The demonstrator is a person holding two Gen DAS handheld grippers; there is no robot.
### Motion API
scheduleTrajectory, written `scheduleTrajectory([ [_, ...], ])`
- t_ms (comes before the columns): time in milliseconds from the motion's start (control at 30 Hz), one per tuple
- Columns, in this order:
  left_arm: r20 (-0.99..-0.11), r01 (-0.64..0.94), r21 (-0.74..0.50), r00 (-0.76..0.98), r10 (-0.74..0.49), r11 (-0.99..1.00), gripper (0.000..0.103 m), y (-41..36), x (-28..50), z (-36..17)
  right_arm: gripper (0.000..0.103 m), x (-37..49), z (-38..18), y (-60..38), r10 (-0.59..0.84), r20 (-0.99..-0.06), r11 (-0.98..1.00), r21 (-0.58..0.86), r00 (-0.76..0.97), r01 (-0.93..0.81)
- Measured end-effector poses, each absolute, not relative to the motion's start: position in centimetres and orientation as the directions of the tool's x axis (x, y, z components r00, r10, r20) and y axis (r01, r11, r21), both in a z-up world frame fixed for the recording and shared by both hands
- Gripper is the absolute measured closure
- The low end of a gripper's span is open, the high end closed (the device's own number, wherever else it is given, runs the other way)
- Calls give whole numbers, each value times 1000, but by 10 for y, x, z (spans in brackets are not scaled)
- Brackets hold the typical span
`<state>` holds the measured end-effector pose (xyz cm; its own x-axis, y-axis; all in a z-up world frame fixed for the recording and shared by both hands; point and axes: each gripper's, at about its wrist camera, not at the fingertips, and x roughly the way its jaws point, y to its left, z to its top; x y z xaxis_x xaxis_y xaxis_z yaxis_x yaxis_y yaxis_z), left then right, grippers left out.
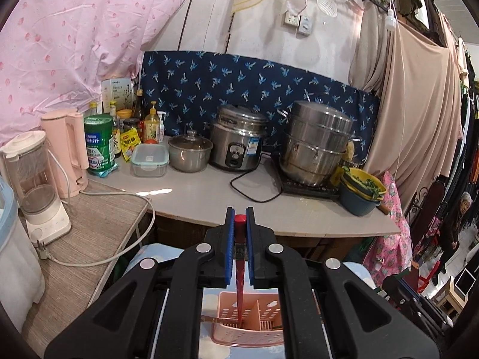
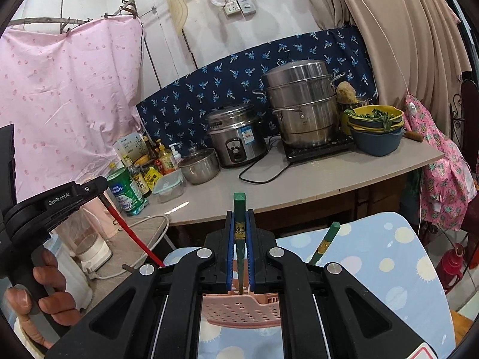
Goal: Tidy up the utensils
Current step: 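Carry both chopsticks up and drop them into the pink holder, then open both tools and move them back over the chopstick row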
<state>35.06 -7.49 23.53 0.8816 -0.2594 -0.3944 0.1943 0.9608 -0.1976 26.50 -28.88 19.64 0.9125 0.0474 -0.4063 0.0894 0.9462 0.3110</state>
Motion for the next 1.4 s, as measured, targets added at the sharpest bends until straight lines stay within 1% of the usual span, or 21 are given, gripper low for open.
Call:
scheduleTrajectory([
  [133, -425, 186, -210, 867, -261, 960, 96, -73, 358, 221, 96, 267, 188, -287, 47, -425, 947, 307, 904, 95],
  [267, -435, 190, -218, 859, -270, 957, 96, -72, 358, 213, 95, 266, 184, -286, 44, -429, 948, 304, 902, 98],
  [300, -438, 190, -215, 858, -268, 958, 95, -72, 357, 212, 93, 265, 185, -286, 43, -428, 948, 302, 903, 99],
  [333, -442, 189, -212, 857, -267, 959, 92, -73, 357, 211, 92, 264, 185, -286, 39, -428, 948, 301, 903, 101],
  [433, -453, 187, -205, 852, -263, 961, 79, -73, 353, 208, 91, 259, 188, -286, 36, -421, 946, 306, 906, 105],
  [467, -453, 187, -203, 852, -261, 961, 76, -73, 350, 208, 90, 256, 189, -287, 33, -417, 946, 306, 909, 105],
  [533, -455, 184, -197, 853, -256, 963, 74, -72, 345, 207, 85, 250, 193, -286, 24, -406, 948, 300, 913, 109],
  [633, -455, 184, -189, 854, -253, 964, 68, -70, 334, 206, 83, 239, 197, -287, 20, -396, 949, 298, 918, 108],
  [733, -463, 181, -172, 853, -242, 968, 65, -68, 322, 205, 80, 226, 199, -286, 13, -391, 950, 291, 920, 111],
  [800, -471, 179, -162, 850, -235, 970, 61, -66, 312, 203, 78, 217, 201, -286, 7, -389, 950, 290, 921, 115],
  [867, -475, 177, -151, 850, -229, 973, 54, -64, 301, 200, 77, 206, 202, -286, 11, -386, 947, 299, 922, 114],
  [1033, -490, 179, -117, 845, -213, 977, 53, -61, 272, 193, 72, 175, 196, -281, 17, -391, 950, 295, 920, 108],
  [1200, -506, 187, -73, 839, -198, 980, 53, -56, 241, 184, 71, 145, 183, -274, 14, -428, 955, 275, 904, 115],
  [1400, -548, 194, -58, 814, -194, 979, 52, -53, 209, 167, 71, 113, 163, -270, 29, -463, 936, 324, 886, 139],
])
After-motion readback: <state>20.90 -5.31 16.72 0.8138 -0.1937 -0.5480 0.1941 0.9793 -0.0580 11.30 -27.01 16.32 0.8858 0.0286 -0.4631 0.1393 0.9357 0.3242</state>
